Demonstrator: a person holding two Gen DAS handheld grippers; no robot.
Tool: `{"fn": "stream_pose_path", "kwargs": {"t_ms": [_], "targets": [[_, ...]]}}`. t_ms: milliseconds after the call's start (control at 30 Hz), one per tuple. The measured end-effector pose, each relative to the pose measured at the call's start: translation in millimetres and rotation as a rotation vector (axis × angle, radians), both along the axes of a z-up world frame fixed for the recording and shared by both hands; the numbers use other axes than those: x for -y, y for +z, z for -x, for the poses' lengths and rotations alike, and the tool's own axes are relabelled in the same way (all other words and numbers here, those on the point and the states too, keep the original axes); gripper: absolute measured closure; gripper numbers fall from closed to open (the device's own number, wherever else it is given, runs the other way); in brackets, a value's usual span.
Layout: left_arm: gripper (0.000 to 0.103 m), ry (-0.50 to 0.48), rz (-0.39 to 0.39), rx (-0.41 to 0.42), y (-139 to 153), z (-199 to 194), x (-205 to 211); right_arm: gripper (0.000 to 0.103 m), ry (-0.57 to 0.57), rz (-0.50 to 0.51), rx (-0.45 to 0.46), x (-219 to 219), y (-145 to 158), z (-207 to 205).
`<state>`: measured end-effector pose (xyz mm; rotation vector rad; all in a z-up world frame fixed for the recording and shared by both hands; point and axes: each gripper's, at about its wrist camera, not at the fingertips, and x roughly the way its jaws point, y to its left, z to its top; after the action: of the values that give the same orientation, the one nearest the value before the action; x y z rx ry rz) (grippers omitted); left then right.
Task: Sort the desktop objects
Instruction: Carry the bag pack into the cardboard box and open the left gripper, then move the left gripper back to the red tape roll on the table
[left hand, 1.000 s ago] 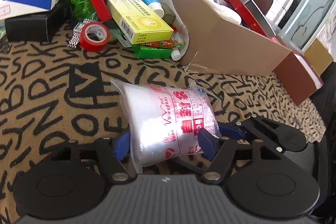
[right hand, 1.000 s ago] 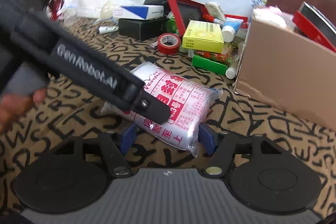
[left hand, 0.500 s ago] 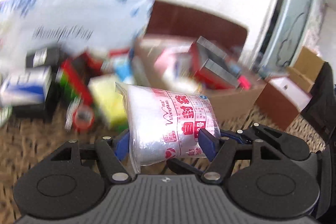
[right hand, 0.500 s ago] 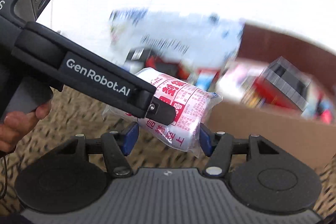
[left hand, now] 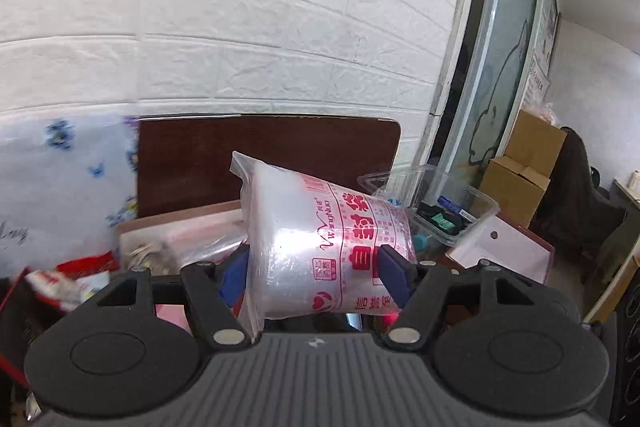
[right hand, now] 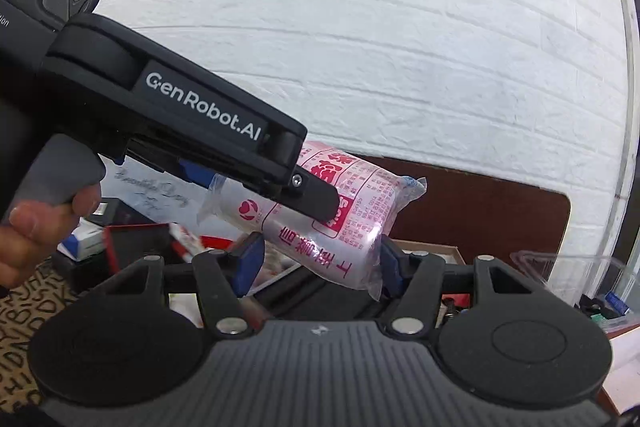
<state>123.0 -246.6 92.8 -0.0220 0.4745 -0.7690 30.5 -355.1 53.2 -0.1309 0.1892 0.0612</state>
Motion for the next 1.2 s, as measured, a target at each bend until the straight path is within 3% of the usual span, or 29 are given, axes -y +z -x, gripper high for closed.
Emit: {"fn": "stream_pose_path", "kwargs": {"t_ms": [267, 367, 433, 767, 1000, 1200], "targets": [[0.035, -0.012, 0.002, -0.062, -22, -75, 61, 0.044, -0.004, -0.137, -0.090, 85, -7, -79], [0.025, 0.019, 0.031, -0.127, -31, -94, 60, 0.043, -0.051, -0.194, -0.156, 103, -21, -110], [0.019, 0.011, 0.043, -0.167, -35, -96, 50, 0.043, -0.107, -0.181, -0.165, 106, -27, -115], [0.014, -0.023, 0.015, -0.052, -28, -59, 28, 0.020, -0.125, -0.085, -0.128, 72, -20, -96], [0.014, -0.042, -0.013, -0.006, -24, -13, 8, 0.018, -0.141, -0.018, -0.092, 35, -4, -50], [0.013, -0.018, 0.000, 0.006, -30, 38, -34, 0.014, -0.144, -0.045, -0.085, 0, -1, -7]]}}
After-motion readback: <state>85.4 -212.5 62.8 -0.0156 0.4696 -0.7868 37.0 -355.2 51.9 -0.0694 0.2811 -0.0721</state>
